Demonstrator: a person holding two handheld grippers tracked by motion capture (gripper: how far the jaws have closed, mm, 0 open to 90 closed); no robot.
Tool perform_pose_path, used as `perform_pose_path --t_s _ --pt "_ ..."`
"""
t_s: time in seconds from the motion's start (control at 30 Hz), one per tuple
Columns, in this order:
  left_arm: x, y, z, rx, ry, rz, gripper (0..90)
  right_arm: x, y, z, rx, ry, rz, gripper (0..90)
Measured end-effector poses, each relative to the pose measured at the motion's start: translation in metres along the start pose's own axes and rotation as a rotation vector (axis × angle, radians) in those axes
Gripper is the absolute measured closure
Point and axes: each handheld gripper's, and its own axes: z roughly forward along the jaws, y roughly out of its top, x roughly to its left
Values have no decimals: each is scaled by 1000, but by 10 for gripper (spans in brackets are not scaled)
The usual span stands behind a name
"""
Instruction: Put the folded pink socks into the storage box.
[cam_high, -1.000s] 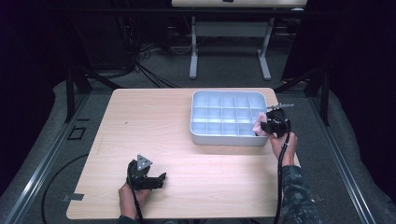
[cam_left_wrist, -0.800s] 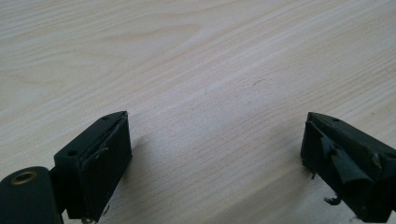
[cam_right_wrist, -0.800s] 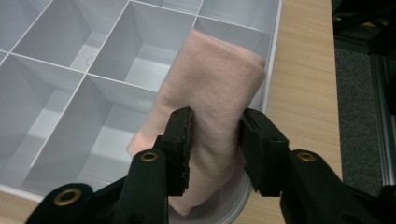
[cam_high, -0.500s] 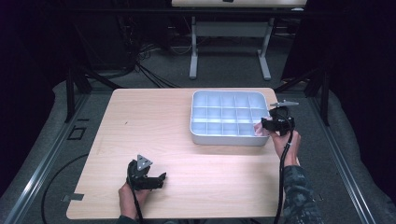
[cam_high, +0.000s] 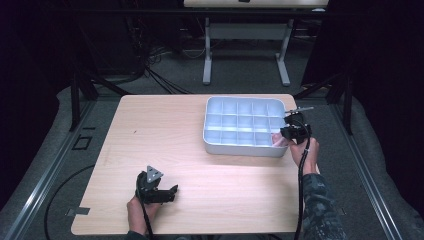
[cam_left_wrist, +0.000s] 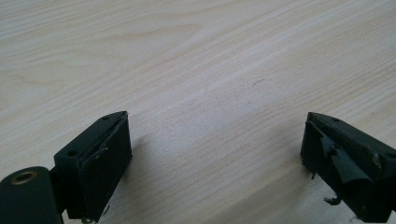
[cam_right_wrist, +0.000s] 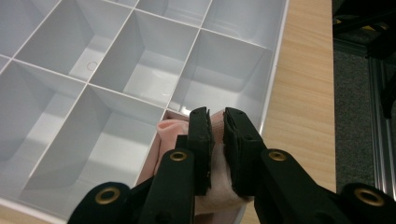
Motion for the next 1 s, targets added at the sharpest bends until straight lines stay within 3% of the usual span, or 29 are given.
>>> perform_pose_path --t_s 0.33,0.53,0.7,0.8,0.87,1.0 --pt "0 0 0 0 0 0 87 2 0 14 51 11 -39 840" --pt "0 0 0 1 0 0 87 3 1 17 51 9 -38 828" --pt "0 0 0 1 0 0 87 0 2 0 -13 34 -18 668" --pt "0 0 0 0 0 0 87 0 1 -7 -25 38 -17 615" --pt "0 0 0 0 0 0 87 -2 -1 -19 -53 75 -6 531" --pt "0 0 0 0 0 0 87 -1 -3 -30 -81 102 -3 461"
